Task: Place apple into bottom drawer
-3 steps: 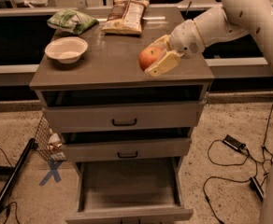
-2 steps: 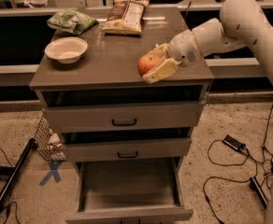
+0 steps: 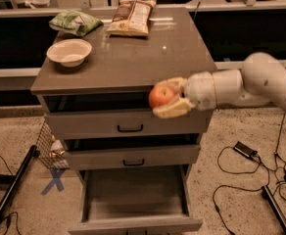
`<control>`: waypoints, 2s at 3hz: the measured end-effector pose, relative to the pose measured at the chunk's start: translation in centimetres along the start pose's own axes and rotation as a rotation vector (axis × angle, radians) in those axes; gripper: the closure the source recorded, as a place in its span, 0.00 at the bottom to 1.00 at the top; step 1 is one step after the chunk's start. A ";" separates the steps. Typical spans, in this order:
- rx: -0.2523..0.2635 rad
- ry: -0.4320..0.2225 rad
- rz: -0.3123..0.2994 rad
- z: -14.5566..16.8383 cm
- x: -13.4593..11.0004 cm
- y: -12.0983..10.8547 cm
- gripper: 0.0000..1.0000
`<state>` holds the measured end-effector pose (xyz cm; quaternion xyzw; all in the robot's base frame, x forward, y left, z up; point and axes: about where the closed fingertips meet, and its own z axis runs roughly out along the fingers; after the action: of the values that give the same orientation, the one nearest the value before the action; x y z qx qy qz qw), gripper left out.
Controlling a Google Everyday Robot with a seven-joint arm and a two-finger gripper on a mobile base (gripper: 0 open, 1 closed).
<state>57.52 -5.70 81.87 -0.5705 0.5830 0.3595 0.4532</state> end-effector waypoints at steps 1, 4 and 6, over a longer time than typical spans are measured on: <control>-0.069 -0.043 0.069 1.8 7.9 6.0 1.00; 0.019 0.017 -0.005 4.9 19.7 7.0 1.00; 0.034 0.145 -0.036 6.5 27.5 7.2 1.00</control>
Offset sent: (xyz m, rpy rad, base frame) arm -0.0465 -0.0049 -0.0760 0.0430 0.0728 0.0388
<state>52.82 -8.25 53.18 -0.5978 0.6098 0.2990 0.4260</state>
